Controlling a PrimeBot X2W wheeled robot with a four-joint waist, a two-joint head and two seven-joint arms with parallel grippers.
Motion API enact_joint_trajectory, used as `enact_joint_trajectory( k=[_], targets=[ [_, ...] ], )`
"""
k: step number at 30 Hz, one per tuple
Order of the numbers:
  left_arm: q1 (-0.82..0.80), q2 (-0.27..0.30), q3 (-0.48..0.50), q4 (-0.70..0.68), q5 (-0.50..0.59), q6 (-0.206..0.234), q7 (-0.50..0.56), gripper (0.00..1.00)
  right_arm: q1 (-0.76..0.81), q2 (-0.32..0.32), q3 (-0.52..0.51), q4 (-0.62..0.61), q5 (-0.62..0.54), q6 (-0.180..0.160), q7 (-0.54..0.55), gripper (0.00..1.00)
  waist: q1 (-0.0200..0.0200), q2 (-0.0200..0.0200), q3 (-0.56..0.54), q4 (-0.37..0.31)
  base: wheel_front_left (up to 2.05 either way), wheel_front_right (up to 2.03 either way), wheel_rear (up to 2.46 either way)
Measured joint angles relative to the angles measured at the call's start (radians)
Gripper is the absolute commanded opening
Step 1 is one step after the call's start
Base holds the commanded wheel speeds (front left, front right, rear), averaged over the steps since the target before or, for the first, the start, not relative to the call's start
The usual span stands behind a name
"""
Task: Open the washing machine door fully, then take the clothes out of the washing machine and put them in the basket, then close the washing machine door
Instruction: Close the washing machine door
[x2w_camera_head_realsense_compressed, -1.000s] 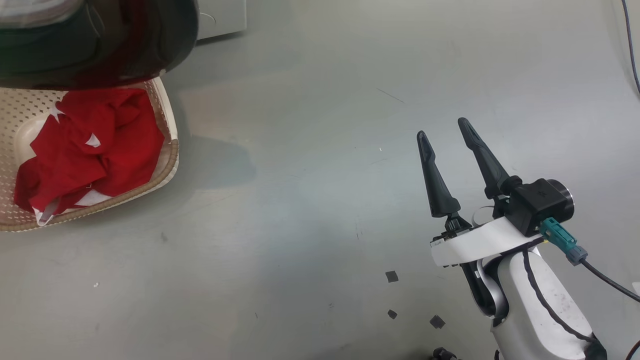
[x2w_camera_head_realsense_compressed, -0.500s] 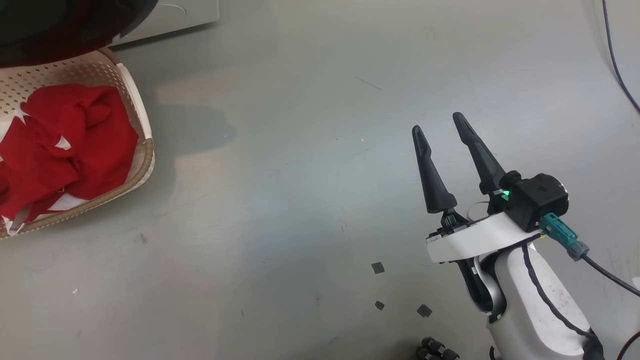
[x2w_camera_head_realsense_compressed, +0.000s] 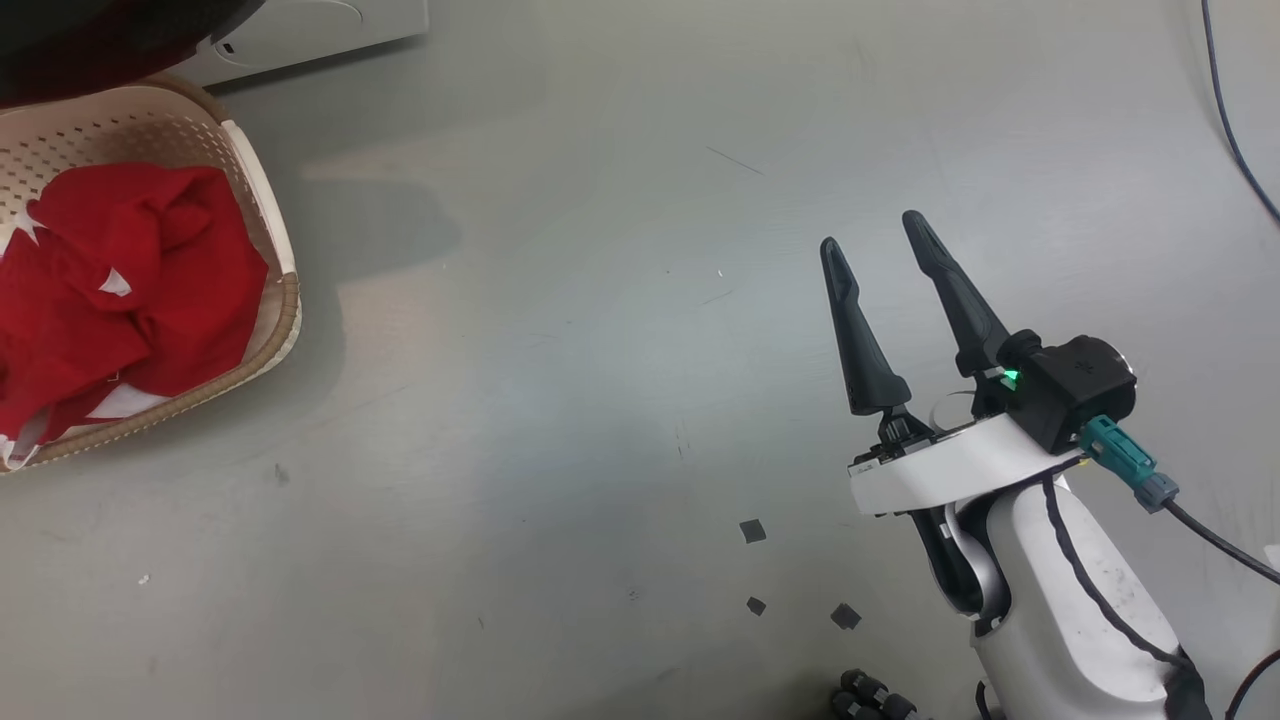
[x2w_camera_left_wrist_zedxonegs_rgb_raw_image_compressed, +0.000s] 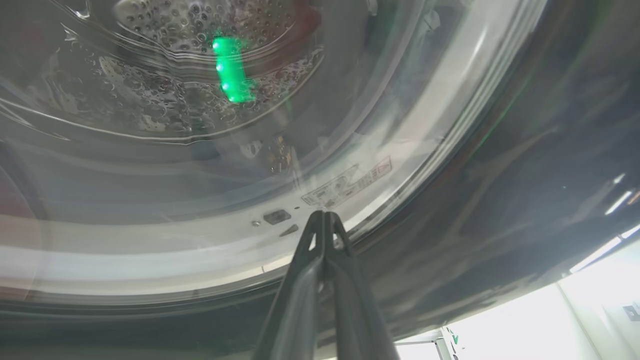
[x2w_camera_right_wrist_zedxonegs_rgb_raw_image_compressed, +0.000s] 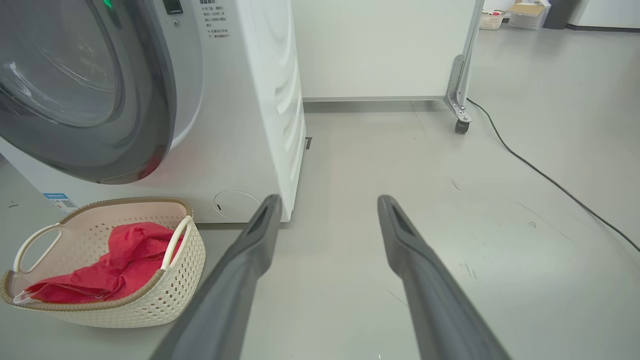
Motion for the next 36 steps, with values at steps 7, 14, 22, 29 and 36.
enact_joint_trajectory(
  k=[7, 14, 22, 29, 36],
  targets=[
    [0.003, -0.054, -0.001, 0.031, -0.063, -0.042, 0.027, 0.0, 0.0, 0.0, -0.019, 0.001, -0.006, -0.005, 0.0, 1.0, 0.0, 0.0, -0.01, 0.026, 0.0, 0.0, 0.0],
    [0.086, -0.094, 0.023, 0.044, -0.131, -0.078, 0.056, 0.0, 0.0, 0.0, -0.027, 0.016, -0.025, -0.003, 0.0, 1.0, 0.0, 0.0, -0.031, 0.067, 0.0, 0.0, 0.0],
    [0.244, -0.135, 0.044, 0.053, -0.194, -0.094, 0.094, 0.0, 0.002, -0.001, -0.038, 0.04, -0.048, 0.001, 0.0, 1.0, 0.0, 0.0, -0.081, 0.123, 0.0, 0.0, 0.0],
    [0.39, -0.144, 0.086, 0.029, -0.228, -0.095, 0.104, 0.15, 0.031, -0.007, -0.045, 0.064, -0.059, 0.002, 0.0, 1.0, 0.0, 0.0, -0.143, 0.168, 0.0, 0.0, 0.0],
    [0.487, -0.178, 0.132, -0.041, -0.242, -0.095, 0.086, 1.0, 0.061, -0.011, -0.064, 0.072, -0.063, 0.001, 0.0, 1.0, 0.0, 0.0, -0.193, 0.204, 0.0, 0.0, 0.0]
  ],
)
